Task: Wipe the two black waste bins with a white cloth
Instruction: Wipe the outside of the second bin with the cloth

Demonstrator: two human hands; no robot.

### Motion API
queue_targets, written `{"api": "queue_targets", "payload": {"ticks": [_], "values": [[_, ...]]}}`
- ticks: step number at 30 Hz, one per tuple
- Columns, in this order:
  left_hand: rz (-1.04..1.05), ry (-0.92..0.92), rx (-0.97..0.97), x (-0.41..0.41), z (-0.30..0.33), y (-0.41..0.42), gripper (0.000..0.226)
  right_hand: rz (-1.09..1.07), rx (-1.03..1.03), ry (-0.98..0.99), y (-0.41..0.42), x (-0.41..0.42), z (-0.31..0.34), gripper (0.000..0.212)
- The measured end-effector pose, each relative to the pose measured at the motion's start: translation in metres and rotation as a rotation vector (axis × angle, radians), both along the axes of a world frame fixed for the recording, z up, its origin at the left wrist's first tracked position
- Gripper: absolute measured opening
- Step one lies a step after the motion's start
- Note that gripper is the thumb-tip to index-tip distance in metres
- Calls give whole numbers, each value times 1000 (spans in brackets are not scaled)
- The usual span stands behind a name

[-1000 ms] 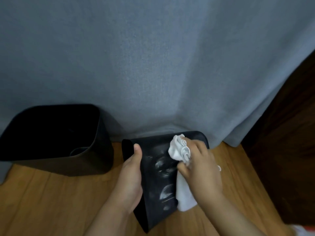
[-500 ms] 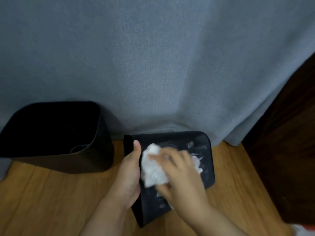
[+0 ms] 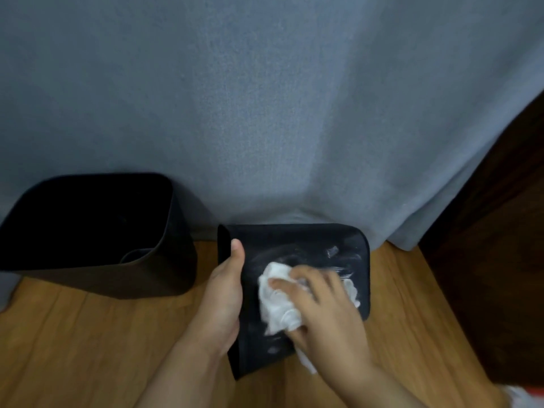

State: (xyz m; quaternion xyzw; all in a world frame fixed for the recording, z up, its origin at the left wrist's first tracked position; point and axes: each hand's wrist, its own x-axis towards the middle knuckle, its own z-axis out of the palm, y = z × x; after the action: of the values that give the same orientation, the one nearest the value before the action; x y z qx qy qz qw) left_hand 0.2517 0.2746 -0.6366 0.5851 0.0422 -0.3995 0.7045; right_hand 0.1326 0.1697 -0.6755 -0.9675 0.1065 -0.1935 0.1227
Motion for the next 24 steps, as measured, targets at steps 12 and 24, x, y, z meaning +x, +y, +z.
{"api": "queue_targets", "payload": {"ticks": [12,24], "values": [[104,-38,49,0,-2,0,54,-231,371,-65,-25,1,-8,45],[122,5,60,-7,-2,1,58,-278,310,-33,-40,16,2,42]]}}
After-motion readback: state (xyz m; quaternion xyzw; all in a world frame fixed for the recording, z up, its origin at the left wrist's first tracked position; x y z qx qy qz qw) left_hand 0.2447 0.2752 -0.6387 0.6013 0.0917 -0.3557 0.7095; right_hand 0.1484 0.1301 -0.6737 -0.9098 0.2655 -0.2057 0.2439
